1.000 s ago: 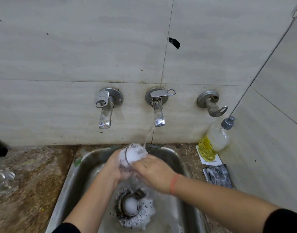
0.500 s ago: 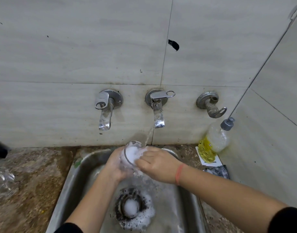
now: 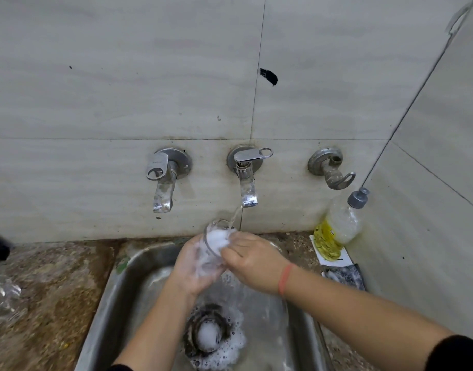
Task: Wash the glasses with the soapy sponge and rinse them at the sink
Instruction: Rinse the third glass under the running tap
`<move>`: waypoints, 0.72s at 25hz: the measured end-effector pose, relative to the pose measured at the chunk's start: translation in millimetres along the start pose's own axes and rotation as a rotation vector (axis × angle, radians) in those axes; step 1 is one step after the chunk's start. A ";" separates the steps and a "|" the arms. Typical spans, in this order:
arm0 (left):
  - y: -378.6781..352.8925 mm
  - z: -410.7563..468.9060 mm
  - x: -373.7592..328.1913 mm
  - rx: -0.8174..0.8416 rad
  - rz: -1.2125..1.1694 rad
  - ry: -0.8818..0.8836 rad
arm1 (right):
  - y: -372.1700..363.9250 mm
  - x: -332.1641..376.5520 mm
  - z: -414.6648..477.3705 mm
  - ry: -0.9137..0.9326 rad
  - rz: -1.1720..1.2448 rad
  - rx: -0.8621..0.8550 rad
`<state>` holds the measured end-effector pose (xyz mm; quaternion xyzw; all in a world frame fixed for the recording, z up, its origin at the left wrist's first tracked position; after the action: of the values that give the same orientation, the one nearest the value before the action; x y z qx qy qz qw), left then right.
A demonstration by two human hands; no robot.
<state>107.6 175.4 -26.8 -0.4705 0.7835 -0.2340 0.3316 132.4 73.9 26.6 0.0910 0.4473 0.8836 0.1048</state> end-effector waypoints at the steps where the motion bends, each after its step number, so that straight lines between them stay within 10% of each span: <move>1: 0.9 5.7 -2.4 -0.024 -0.042 -0.086 | -3.6 7.6 1.9 -0.189 0.065 0.001; 3: 8.0 13.1 -5.4 -0.097 -0.115 -0.233 | -5.7 20.5 3.0 -0.346 0.171 0.017; 8: -1.1 -3.2 0.7 0.016 0.016 -0.015 | 1.9 6.1 -8.3 0.214 -0.048 0.036; 13: -1.4 7.3 -0.7 -0.042 -0.097 -0.276 | -6.9 24.3 4.9 -0.470 0.200 0.072; 18: 4.8 5.9 -0.9 -0.094 0.107 -0.086 | -6.0 4.9 -12.7 0.213 -0.028 0.069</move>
<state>109.4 178.0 -33.7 -0.4525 0.8027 -0.1585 0.3547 125.1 68.9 14.7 -0.0064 0.4872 0.8708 0.0659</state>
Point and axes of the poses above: each hand's wrist, its own z-axis towards the middle knuckle, its own y-axis out of the back of the hand, x = y × z, the point moved 5 cm from there along z, towards the middle knuckle, and after that the axes turned 10 degrees about -x, right-handed, at the moved point
